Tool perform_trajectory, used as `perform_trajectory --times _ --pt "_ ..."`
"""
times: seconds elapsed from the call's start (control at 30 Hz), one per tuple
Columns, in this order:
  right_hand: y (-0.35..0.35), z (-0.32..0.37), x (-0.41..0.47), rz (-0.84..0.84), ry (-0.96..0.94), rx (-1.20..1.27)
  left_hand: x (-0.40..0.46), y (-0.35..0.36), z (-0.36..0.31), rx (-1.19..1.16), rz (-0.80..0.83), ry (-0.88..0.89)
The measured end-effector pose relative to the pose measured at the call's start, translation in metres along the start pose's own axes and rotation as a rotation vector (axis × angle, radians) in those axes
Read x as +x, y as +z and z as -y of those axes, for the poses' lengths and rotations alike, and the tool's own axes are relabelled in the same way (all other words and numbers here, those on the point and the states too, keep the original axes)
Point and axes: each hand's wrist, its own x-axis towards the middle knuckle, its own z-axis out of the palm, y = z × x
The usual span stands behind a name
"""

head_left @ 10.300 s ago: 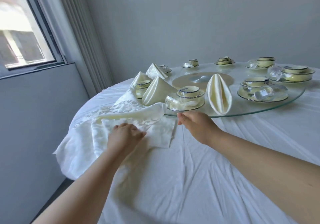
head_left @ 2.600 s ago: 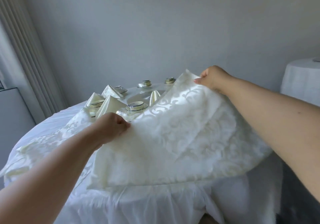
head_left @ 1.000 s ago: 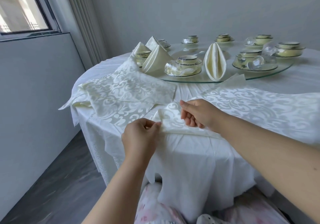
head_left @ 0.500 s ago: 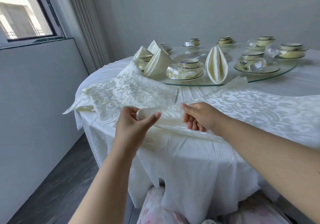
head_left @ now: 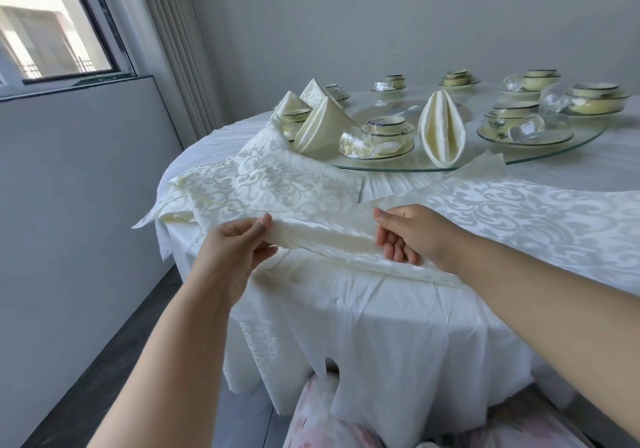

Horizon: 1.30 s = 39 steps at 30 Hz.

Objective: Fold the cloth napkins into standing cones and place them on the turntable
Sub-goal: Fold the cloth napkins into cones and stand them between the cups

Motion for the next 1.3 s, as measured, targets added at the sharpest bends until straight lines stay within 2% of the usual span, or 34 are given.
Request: perform_trajectory --times 0.1,0.2,0.33,0.43,0.57,0.67,0.77,0.83,1.0,1.3 --pt "-0.002 0.001 0.000 0.014 -0.006 0.000 0.007 -0.004 -0.014 0.011 0.175 0.018" --pt "-0.003 0.002 0.000 0.017 -0.009 0.007 0.014 -0.001 -0.025 0.081 0.240 0.080" --pt "-0.002 0.005 -0.003 0.047 -0.011 -0.008 0.018 -0.004 -0.021 0.265 0.174 0.137" --pt "-0.007 0.013 -0.008 0.112 -0.009 -0.071 0.016 -0.011 -0.011 0.352 0.060 0.089" --pt "-0.017 0.025 -0.017 0.096 -0.092 -0.357 0.011 -0.013 -0.002 0.609 -0.096 0.018" --pt "-0.015 0.024 -0.029 0.127 -0.110 -0.515 0.007 -0.010 0.000 0.913 -0.105 -0.043" --pt "-0.005 0.018 -0.038 0.184 -0.131 -0.674 0.005 -0.003 0.000 1.034 -0.064 -0.037" --pt "0.000 0.015 -0.041 0.195 -0.168 -0.739 0.005 -0.002 -0.002 0.990 -0.054 -0.054" --pt "0.000 0.013 -0.044 0.200 -0.166 -0.728 0.002 -0.013 -0.005 0.795 -0.010 -0.082" --pt "0.004 0.008 -0.048 0.220 -0.247 -0.731 0.000 -0.027 -0.006 0.698 0.091 -0.089"
